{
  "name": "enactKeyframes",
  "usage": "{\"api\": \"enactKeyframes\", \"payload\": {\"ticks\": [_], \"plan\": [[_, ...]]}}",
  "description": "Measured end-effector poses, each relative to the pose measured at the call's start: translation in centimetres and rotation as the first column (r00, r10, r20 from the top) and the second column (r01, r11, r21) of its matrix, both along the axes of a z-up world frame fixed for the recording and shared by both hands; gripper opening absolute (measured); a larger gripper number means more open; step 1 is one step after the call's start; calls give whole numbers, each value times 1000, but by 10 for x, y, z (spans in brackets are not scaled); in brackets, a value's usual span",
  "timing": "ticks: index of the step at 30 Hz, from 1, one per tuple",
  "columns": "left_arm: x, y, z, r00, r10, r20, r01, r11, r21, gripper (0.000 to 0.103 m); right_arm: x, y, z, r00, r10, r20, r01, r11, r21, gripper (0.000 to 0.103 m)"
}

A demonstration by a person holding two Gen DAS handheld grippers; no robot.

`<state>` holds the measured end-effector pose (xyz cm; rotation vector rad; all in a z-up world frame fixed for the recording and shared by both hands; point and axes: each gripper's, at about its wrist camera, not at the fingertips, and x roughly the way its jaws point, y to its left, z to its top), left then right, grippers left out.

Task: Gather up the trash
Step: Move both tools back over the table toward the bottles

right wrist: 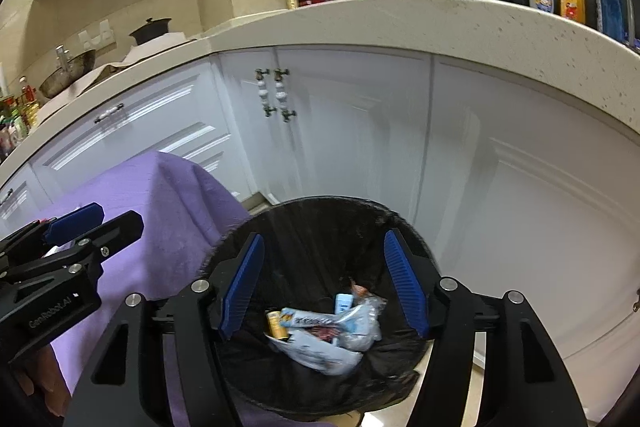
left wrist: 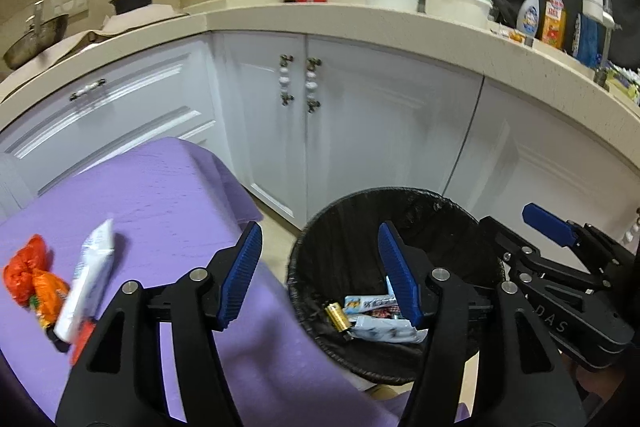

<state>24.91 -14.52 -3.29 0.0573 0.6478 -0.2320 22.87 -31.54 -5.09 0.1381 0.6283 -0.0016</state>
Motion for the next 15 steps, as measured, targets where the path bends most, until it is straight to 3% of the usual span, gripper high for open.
{"api": "enactKeyframes", "payload": {"ticks": [15], "plan": [[-44,112,29,977,204,55,-204,979,-8,61,-9,110,22,977,210,44,-210,978,2,63]]}}
